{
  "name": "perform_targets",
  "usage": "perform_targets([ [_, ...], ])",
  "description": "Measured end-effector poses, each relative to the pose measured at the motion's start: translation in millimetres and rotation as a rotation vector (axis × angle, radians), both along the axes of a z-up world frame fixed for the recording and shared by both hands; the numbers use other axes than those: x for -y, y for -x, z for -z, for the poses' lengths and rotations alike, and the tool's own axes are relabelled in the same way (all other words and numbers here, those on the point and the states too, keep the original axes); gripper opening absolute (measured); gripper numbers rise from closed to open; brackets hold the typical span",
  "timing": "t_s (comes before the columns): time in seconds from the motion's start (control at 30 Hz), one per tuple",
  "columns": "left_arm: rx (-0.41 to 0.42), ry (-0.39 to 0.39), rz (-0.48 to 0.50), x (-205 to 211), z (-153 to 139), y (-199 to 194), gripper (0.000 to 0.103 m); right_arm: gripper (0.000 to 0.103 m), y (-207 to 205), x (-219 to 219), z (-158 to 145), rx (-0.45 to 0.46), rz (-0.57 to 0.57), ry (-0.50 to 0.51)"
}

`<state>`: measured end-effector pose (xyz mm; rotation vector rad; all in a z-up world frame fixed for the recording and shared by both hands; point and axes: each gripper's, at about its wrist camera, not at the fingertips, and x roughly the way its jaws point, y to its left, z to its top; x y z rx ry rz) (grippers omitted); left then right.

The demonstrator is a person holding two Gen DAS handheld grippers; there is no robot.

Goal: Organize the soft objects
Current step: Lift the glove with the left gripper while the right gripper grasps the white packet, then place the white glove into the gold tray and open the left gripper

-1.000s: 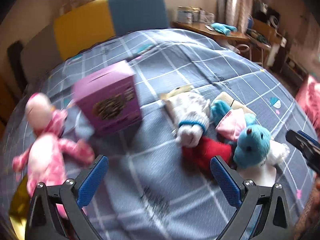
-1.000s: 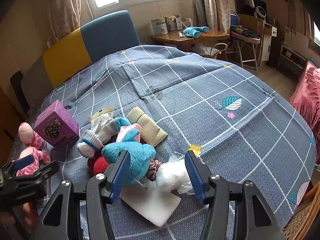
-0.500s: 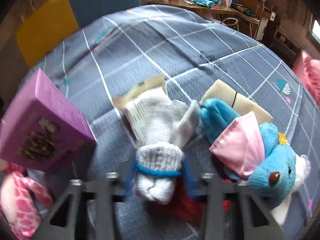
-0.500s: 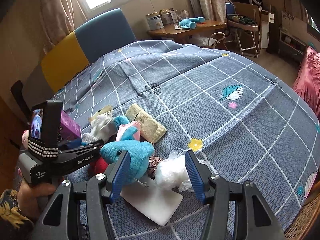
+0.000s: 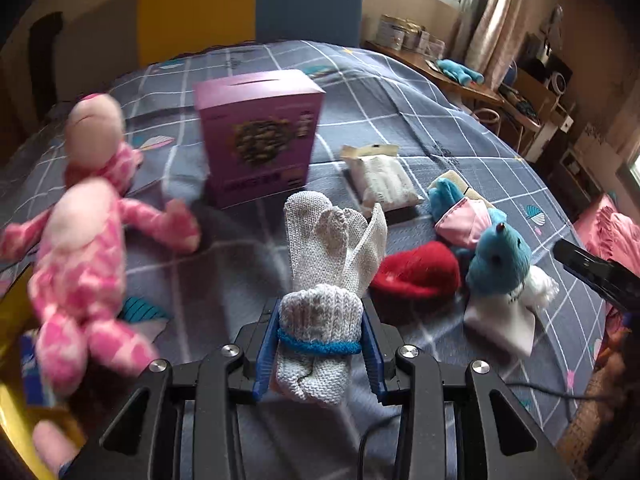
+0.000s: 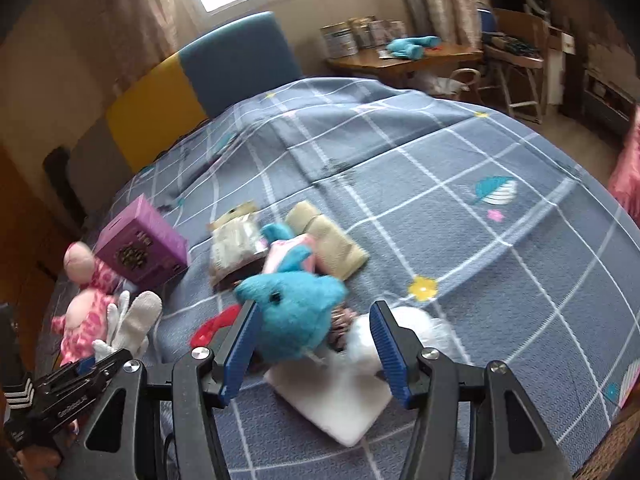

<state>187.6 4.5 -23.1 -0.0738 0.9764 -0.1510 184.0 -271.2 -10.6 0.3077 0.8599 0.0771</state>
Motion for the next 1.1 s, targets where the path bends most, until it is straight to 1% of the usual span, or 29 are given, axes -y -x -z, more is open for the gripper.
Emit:
perform_targets([
  [0.1, 0.01, 0.023, -0.018, -19, -5, 26, 0.038, 0.057, -10, -28, -4, -0.012, -0.098, 0.031],
  [0.23, 0.04, 0.039, -0.035, -33, -14, 47, 0.039, 0.058, -43, -63, -12, -0.021, -0.187, 0.068],
  [0.3, 0.055, 0.046, -0.048, -40, -20, 55, 0.039, 0.062, -69, -84, -12, -0.033, -0.223, 0.103],
  [0.33, 0.059, 0.059, -0.053, -44, -22, 57, 0.039, 0.068, -83, -92, -9, -0.05, -0.227, 0.116],
  [0.37, 0.064, 0.073, -0.057, -48, -25, 60, 0.039, 0.071, -97, -99, -6, -0.068, -0.234, 0.119],
  [0.4, 0.072, 0.081, -0.065, -52, -28, 63, 0.039, 0.071, -109, -104, -1, -0.086, -0.229, 0.13],
  [0.53, 0.077, 0.104, -0.09, -67, -32, 73, 0.039, 0.074, -156, -127, 20, -0.153, -0.229, 0.249],
  [0.63, 0.079, 0.11, -0.104, -76, -34, 79, 0.039, 0.078, -182, -140, 40, -0.223, -0.241, 0.306],
  [0.7, 0.077, 0.117, -0.116, -82, -34, 82, 0.039, 0.078, -194, -145, 56, -0.267, -0.238, 0.333],
  [0.77, 0.076, 0.122, -0.125, -85, -34, 84, 0.039, 0.078, -200, -148, 70, -0.306, -0.227, 0.355],
  [0.8, 0.075, 0.124, -0.126, -87, -34, 85, 0.039, 0.075, -202, -149, 76, -0.313, -0.234, 0.349],
  [0.83, 0.076, 0.125, -0.128, -88, -34, 86, 0.039, 0.061, -202, -150, 82, -0.326, -0.239, 0.353],
  [0.9, 0.079, 0.125, -0.133, -90, -35, 88, 0.039, 0.059, -197, -151, 81, -0.298, -0.24, 0.354],
  [0.97, 0.083, 0.125, -0.137, -91, -37, 91, 0.039, 0.056, -190, -151, 78, -0.296, -0.255, 0.337],
  [1.03, 0.089, 0.124, -0.146, -93, -39, 92, 0.039, 0.056, -178, -155, 70, -0.262, -0.277, 0.364],
  [1.1, 0.1, 0.125, -0.152, -96, -42, 97, 0.039, 0.056, -163, -159, 58, -0.234, -0.317, 0.349],
])
